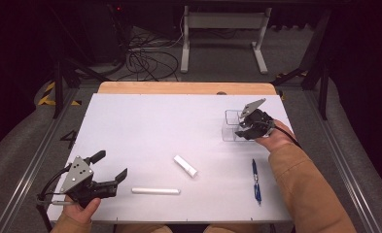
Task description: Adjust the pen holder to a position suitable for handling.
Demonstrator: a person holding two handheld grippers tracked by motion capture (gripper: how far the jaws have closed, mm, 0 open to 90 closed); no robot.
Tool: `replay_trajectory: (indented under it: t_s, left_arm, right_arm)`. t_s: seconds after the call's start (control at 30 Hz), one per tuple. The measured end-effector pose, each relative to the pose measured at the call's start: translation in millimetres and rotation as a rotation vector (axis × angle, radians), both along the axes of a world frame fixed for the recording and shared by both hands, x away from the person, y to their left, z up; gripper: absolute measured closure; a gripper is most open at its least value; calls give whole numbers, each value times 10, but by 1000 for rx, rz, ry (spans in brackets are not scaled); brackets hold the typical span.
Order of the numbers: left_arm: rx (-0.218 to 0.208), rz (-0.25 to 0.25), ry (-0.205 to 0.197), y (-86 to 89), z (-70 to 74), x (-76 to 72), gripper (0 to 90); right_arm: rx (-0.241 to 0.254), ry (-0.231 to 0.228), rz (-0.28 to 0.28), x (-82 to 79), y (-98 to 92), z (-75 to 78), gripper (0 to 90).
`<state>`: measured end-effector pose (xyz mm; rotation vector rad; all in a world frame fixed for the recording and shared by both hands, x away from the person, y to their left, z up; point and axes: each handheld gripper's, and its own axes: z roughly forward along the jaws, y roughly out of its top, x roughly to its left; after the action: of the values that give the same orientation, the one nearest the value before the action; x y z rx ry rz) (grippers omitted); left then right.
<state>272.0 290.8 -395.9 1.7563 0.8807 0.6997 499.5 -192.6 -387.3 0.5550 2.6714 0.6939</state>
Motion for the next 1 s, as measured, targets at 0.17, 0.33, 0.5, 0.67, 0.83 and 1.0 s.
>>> replay_trajectory:
  t_s: [0.17, 0.33, 0.5, 0.67, 0.83, 1.0]
  left_arm:
    - [0, 0, 0, 2, -1, 0, 105]
    - [-2, 1, -1, 4, 0, -2, 105]
    - [-1, 2, -1, 2, -3, 0, 105]
    - [-11, -1, 11, 3, -19, 18, 107]
    - [-14, 3, 5, 10, -12, 12, 108]
    - [-20, 1, 11, 17, -20, 20, 108]
  right_arm:
    - [-20, 10, 7, -5, 24, -38, 637]
    - [-34, -1, 26, -8, 31, -40, 649]
    - [-44, -8, 46, -21, 30, -35, 678]
    - [-80, -14, 94, -45, 47, 5, 756]
    - [-110, -28, 147, -92, 126, 54, 868]
    - [-70, -49, 167, -151, 189, 179, 869]
